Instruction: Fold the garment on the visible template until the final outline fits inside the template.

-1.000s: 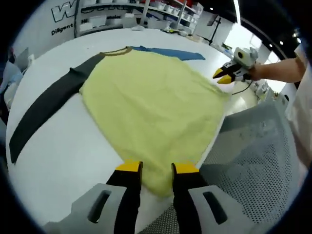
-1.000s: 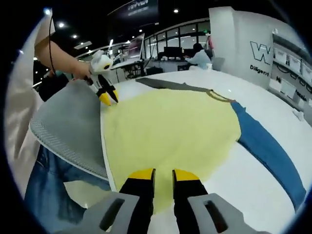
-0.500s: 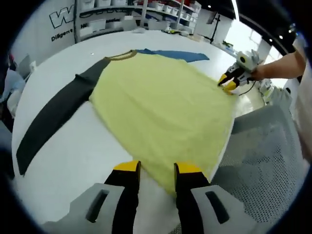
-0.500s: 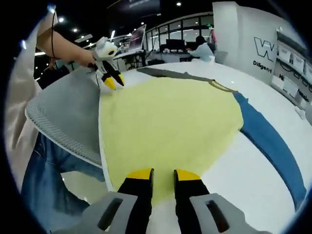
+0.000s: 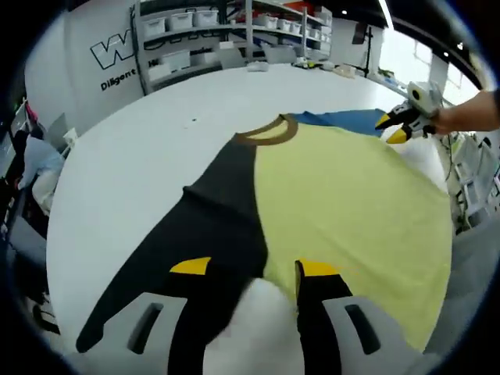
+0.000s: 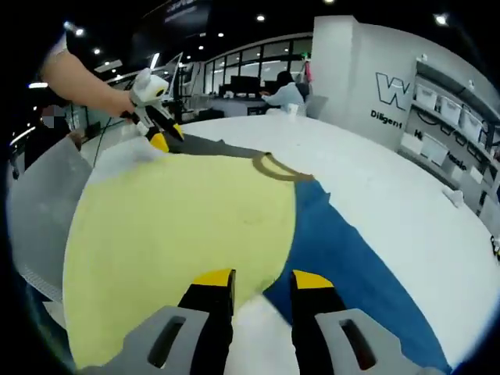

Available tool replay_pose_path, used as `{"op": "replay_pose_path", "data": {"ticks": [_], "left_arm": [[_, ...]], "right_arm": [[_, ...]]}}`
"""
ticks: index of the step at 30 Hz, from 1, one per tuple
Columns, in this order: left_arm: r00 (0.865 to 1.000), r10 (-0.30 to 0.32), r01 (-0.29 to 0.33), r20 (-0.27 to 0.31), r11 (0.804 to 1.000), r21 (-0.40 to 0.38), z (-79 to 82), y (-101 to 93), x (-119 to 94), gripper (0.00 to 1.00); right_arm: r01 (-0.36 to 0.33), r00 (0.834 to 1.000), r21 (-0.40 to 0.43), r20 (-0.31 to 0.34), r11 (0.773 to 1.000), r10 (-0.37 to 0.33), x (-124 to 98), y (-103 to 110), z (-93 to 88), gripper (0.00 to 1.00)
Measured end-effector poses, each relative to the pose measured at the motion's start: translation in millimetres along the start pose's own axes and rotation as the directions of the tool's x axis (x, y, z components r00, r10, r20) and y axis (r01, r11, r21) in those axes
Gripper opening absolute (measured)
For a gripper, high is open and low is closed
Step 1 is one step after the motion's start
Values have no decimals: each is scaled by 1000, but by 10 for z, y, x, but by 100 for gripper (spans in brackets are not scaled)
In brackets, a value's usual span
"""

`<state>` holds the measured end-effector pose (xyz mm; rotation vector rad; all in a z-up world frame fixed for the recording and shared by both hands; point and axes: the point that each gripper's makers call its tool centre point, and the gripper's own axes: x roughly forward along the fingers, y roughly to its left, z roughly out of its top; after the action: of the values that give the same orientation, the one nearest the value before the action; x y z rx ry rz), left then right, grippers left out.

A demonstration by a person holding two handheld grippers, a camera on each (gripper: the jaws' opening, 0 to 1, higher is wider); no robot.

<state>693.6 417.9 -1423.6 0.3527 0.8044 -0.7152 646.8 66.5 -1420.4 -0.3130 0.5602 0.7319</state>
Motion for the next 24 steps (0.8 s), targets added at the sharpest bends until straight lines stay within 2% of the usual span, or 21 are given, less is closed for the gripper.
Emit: {"op": "replay_pose_path", "data": {"ticks": [1,4,11,13,14,16,18,19,20,21,23,24], "left_arm": [[1000,6,-6,-1,1000,-5,49,99,59,42],[1000,-4,4,-1,1000,-18,185,225,177,41],[998,-54,53,-35,999,-5,379,334,571,40],[998,-39,40,-41,999,6,455,402,664,41],[998,-54,54,-35,998,6,515,426,716,38],[998,-55,55,-32,998,-27,585,484,774,36],[996,-82,80,-42,996,-31,664,463,837,29],[995,-85,85,-61,996,-5,655,453,840,26],[992,-107,109,-62,994,27,671,422,844,22],[991,-114,115,-66,993,14,673,402,841,19],[988,-137,138,-65,990,7,668,371,808,15],[985,-157,156,-66,988,-6,662,321,780,12]], "right_arm": [[28,1000,12,-2,1000,-28,74,-146,17,24],[58,998,28,3,998,-58,220,-393,81,24],[64,997,17,-36,998,-63,539,-751,121,26],[68,997,10,-49,998,-67,635,-864,146,26],[66,997,14,-49,998,-65,688,-913,174,26],[61,996,17,-66,998,-59,769,-964,175,26],[49,997,27,-59,998,-47,821,-991,245,24],[29,998,19,-62,999,-28,847,-961,257,20],[-6,998,-21,-67,1000,4,863,-896,261,8],[-24,998,-48,-67,999,21,881,-825,260,0],[-34,998,23,-47,999,35,897,-767,279,0],[-27,999,25,-45,999,28,895,-787,286,0]]}}
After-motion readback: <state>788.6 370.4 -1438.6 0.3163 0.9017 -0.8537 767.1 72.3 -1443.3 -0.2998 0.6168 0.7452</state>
